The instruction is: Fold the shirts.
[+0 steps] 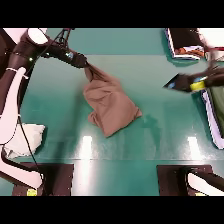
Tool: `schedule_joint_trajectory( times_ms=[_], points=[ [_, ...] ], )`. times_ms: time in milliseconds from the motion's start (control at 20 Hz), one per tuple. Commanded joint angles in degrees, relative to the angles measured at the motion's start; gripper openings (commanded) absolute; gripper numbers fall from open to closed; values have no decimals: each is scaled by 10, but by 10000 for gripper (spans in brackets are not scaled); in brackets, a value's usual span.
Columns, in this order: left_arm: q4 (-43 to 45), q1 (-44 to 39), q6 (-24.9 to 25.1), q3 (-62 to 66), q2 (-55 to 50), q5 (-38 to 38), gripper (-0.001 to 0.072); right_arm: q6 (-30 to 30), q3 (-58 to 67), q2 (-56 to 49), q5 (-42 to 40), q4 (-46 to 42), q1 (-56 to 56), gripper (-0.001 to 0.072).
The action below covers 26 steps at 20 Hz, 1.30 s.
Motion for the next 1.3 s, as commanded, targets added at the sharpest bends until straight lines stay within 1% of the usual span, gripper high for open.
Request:
schedule_joint_trajectory(
  times_ms=[0, 100, 200, 350, 400, 450, 500, 550, 600, 700, 750, 800, 850, 950, 1000, 1250],
  points=[
    [4, 5, 5, 2, 25, -60, 29, -67, -113, -78, -82, 88, 47, 532],
    [4, 5, 4, 2, 25, -63, 29, -108, -118, -137, -103, 115, 74, 532],
    [4, 5, 1, 2, 25, -63, 29, -123, -100, -182, -111, 114, 92, 532],
    [4, 5, 1, 2, 25, -63, 29, -125, -56, -232, -111, 114, 109, 523],
    [4, 5, 1, 2, 25, -63, 29, -125, -43, -243, -108, 114, 113, 478],
    [4, 5, 1, 2, 25, -63, 30, -125, -33, -250, -104, 115, 119, 398],
    [4, 5, 1, 2, 25, -64, 29, -125, -23, -253, -103, 114, 125, 250],
    [4, 5, 1, 2, 25, -65, 29, -128, -17, -251, -106, 113, 129, 42],
    [4, 5, 0, 2, 26, -67, 29, -132, -9, -247, -107, 112, 129, 21],
    [6, 8, -15, 2, 37, -61, 28, -119, 18, -223, -104, 77, 123, 19],
    [10, 11, -16, 2, 52, -52, 28, -93, 37, -204, -102, 45, 113, 19],
    [15, 15, -15, 2, 75, -38, 28, -69, 62, -178, -96, 10, 99, 19],
    [16, 20, -14, 2, 104, -21, 28, -57, 91, -153, -87, -17, 85, 19],
    [24, 23, -14, 2, 165, 11, 29, -49, 158, -101, -66, -54, 52, 19],
    [26, 24, -14, 2, 201, 27, 29, -44, 195, -76, -59, -66, 35, 19],
    [27, 24, -10, 2, 364, 112, 29, -41, 334, 24, -39, -71, -23, 19]
  ],
)
